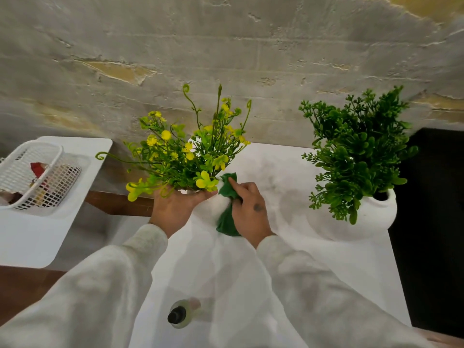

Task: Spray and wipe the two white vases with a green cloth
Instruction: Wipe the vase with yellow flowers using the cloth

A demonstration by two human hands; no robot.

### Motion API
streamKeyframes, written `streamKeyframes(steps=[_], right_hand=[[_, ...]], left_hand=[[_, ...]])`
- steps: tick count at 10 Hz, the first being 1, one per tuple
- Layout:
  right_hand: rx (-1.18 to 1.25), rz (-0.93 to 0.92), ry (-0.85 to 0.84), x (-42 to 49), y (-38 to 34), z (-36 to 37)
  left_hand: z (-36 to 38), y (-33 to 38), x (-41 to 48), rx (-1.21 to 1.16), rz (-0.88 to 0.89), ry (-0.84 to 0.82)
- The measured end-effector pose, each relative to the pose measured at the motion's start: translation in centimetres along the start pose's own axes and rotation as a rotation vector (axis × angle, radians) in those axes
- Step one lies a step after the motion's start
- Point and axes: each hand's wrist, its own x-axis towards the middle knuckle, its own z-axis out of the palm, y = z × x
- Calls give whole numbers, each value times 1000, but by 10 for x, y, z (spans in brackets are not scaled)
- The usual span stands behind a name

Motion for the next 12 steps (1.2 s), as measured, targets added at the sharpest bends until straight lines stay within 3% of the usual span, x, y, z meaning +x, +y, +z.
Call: streamKeyframes(steps=[2, 3, 4, 5, 6, 7, 8, 9, 10, 11, 12], right_hand=[[54, -214, 134, -41, -17, 4], [171, -142, 155, -54, -12, 17], [309, 73, 239, -52, -13, 25], [267, 176, 258, -34, -14, 17], [210, 303, 85, -9, -7, 1], [160, 411, -76, 7, 5, -8], [99, 488, -126, 8, 13, -6], [15, 488, -142, -7, 14, -4], [-10, 480, -174, -26, 14, 0], [-46, 488, -162, -21, 18, 2], [-113, 480, -175, 7, 13, -4]], left_hand=[[1, -1, -4, -39, 41, -26], [2, -12, 12, -21, 226, -97], [3, -29, 21, -18, 260, -157], [1, -22, 22, -68, 144, -80], [5, -12, 15, 115, 191, -41], [7, -17, 18, 155, 128, 5], [4, -17, 16, 444, 497, 160], [2, -23, 17, 386, 446, 13], [2, -32, 22, 419, 585, -119], [-3, -21, 23, 443, 592, -161], [0, -19, 18, 195, 522, -111]])
